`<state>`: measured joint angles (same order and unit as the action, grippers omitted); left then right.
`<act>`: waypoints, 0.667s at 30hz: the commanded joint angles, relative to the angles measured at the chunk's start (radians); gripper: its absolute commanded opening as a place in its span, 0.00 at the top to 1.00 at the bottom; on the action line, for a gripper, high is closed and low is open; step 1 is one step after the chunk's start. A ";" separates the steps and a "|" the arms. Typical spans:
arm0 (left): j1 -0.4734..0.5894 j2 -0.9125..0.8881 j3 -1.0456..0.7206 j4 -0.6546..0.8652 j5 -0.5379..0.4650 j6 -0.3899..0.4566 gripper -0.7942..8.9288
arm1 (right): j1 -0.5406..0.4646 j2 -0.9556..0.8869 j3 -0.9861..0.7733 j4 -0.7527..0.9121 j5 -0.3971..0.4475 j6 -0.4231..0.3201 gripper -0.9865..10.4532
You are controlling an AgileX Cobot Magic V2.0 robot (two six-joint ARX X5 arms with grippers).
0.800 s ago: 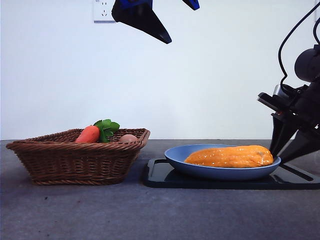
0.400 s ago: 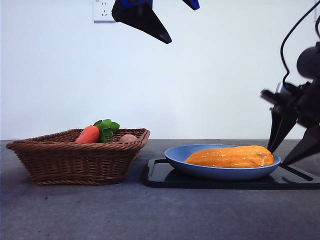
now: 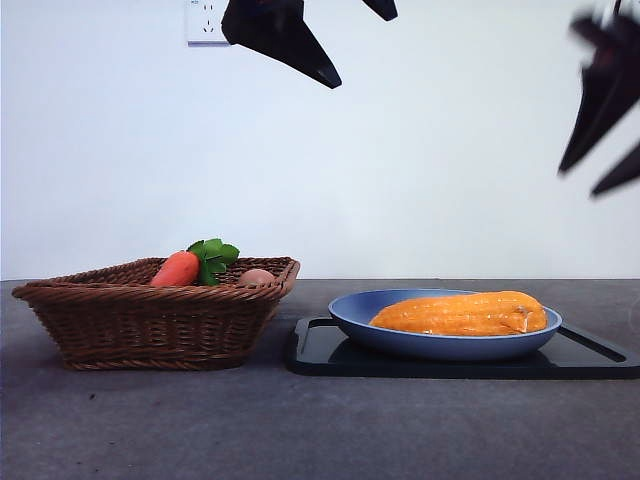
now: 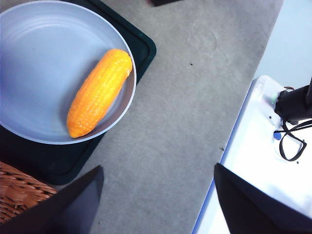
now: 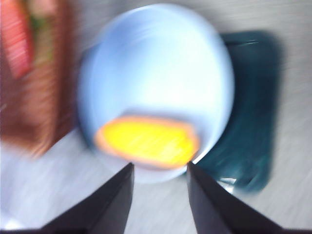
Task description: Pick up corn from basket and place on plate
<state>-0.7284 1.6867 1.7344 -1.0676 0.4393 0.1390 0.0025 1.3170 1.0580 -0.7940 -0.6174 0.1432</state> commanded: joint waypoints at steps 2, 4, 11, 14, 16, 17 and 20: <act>-0.006 0.000 0.027 -0.005 -0.002 -0.002 0.55 | 0.055 -0.140 0.018 -0.085 -0.008 -0.074 0.76; -0.006 0.000 0.027 -0.017 -0.002 -0.002 0.55 | 0.085 -0.207 0.018 -0.122 -0.008 -0.077 0.77; -0.006 0.000 0.027 -0.048 -0.002 -0.002 0.77 | 0.170 -0.355 0.018 -0.224 -0.005 -0.104 0.88; -0.006 0.000 0.027 -0.059 -0.002 0.000 0.92 | 0.198 -0.377 0.017 -0.274 0.019 -0.147 0.91; -0.006 0.000 0.027 -0.066 -0.002 0.003 0.91 | 0.212 -0.378 0.017 -0.311 0.024 -0.162 0.91; -0.006 0.000 0.027 -0.067 -0.002 0.003 0.91 | 0.215 -0.377 0.017 -0.320 0.024 -0.163 0.91; -0.006 0.000 0.027 -0.064 -0.002 0.002 0.91 | 0.218 -0.378 0.016 -0.314 0.021 -0.162 0.91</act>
<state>-0.7284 1.6867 1.7344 -1.1358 0.4397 0.1390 0.2161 0.9318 1.0595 -1.1156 -0.5976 0.0002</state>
